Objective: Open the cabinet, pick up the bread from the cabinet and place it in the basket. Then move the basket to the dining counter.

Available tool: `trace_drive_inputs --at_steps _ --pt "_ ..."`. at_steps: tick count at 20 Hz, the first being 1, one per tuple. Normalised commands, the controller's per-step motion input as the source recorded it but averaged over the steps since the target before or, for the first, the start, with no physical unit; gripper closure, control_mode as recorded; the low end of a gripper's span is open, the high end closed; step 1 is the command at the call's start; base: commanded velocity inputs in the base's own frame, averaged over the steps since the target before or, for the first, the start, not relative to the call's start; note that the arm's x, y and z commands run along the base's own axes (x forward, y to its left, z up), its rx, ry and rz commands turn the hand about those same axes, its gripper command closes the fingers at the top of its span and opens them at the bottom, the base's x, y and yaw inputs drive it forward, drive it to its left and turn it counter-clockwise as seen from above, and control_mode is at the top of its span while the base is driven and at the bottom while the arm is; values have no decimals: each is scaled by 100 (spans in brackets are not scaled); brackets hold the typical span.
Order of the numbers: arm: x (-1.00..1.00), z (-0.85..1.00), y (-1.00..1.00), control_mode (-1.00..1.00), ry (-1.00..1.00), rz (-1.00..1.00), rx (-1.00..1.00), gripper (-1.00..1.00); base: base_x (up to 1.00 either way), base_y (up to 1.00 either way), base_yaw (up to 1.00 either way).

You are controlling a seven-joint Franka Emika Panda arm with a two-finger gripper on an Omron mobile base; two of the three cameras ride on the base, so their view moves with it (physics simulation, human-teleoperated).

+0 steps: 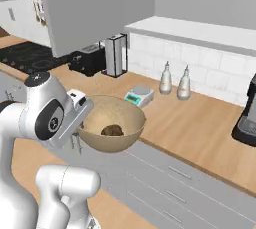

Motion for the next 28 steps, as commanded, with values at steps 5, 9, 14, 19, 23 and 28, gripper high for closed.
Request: trace_drive_inputs --at_steps 5,9,14,19,23,28 --pt "0 0 0 100 0 0 0 100 -19 0 100" --pt "0 0 0 100 0 0 0 100 -19 0 100" --pt "0 0 0 100 0 0 0 100 -18 0 100" --pt "0 0 0 100 0 0 0 100 -12 0 100" --pt "0 0 0 100 0 0 0 100 18 0 94" --pt "0 0 0 100 0 0 0 100 34 14 34"
